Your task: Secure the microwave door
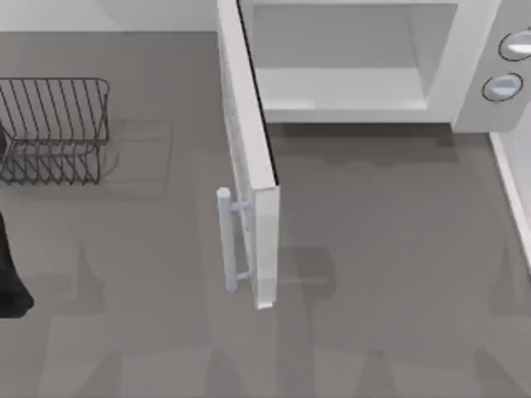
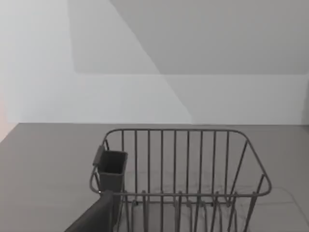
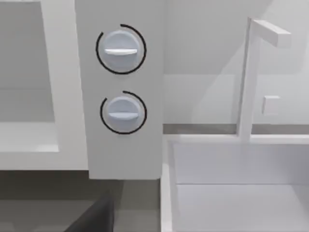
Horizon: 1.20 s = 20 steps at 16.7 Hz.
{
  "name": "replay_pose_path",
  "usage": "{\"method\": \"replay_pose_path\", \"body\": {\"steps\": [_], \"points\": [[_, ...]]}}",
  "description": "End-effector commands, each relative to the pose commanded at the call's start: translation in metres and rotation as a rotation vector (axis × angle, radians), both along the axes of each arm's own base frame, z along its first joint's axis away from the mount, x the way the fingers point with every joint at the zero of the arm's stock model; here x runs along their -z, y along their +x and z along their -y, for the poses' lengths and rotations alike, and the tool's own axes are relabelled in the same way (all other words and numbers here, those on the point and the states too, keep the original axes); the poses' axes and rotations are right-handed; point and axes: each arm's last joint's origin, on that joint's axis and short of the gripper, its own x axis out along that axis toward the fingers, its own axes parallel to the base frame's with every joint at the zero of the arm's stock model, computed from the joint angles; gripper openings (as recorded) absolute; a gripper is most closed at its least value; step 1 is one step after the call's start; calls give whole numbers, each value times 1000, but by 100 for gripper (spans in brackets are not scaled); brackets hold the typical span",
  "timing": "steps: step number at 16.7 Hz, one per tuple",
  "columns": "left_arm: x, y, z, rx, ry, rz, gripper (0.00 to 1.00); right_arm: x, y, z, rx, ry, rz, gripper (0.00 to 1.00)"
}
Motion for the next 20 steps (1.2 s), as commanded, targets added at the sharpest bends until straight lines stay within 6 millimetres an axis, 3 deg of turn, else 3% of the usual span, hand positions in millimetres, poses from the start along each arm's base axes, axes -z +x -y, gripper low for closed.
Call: {"method": "replay_pose_path", "body": {"steps": [5,11,15,20], "points": [[-7,1,3,37,32,-55,100,0,0,0,0,0,0,100],[-54,16,17,239,210,-346,100,0,0,0,0,0,0,100],[-92,47,34,454,369,-604,100,0,0,0,0,0,0,100],[-131,106,67,774,537,-895,100,0,0,0,0,0,0,100]]}}
